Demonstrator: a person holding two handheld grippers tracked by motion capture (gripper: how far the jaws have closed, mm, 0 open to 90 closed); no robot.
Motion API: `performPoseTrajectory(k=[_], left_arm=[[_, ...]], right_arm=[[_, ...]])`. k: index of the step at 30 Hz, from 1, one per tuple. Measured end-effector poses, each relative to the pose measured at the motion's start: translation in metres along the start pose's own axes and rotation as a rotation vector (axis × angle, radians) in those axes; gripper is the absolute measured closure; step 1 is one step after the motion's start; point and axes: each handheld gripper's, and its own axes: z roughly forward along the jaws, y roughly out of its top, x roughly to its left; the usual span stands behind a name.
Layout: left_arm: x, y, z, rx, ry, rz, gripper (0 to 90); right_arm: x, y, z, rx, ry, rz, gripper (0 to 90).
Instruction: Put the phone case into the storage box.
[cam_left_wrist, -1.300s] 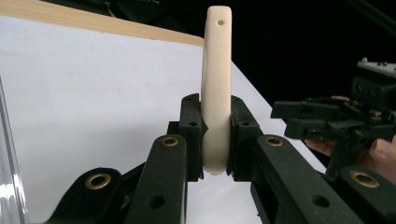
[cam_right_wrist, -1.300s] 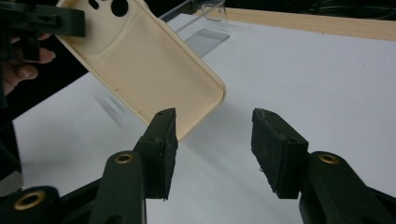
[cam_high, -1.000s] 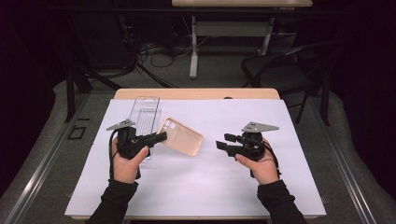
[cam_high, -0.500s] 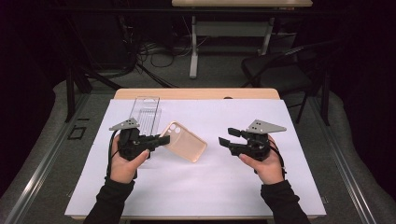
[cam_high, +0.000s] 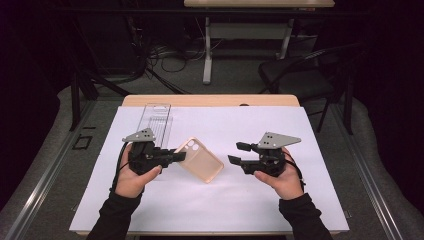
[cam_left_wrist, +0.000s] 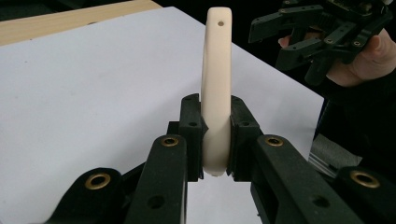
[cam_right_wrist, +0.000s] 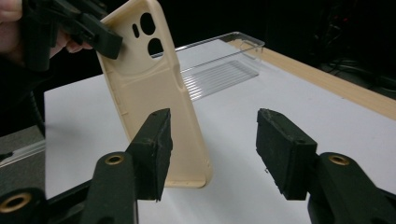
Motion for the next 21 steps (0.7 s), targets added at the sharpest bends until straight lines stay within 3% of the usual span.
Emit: performPoseTrajectory(k=[9, 21], left_arm=[[0.000, 0.000, 0.000, 0.015, -0.026, 0.018, 79.7], [-0.005, -0.001, 0.007, 0.040, -0.073, 0.055, 79.6]], right_arm=[[0.007, -0.003, 0.008, 0.071, 0.069, -0.034, 52.5], [0.013, -0.007, 0.020, 0.133, 0.089, -0.079, 56.8]])
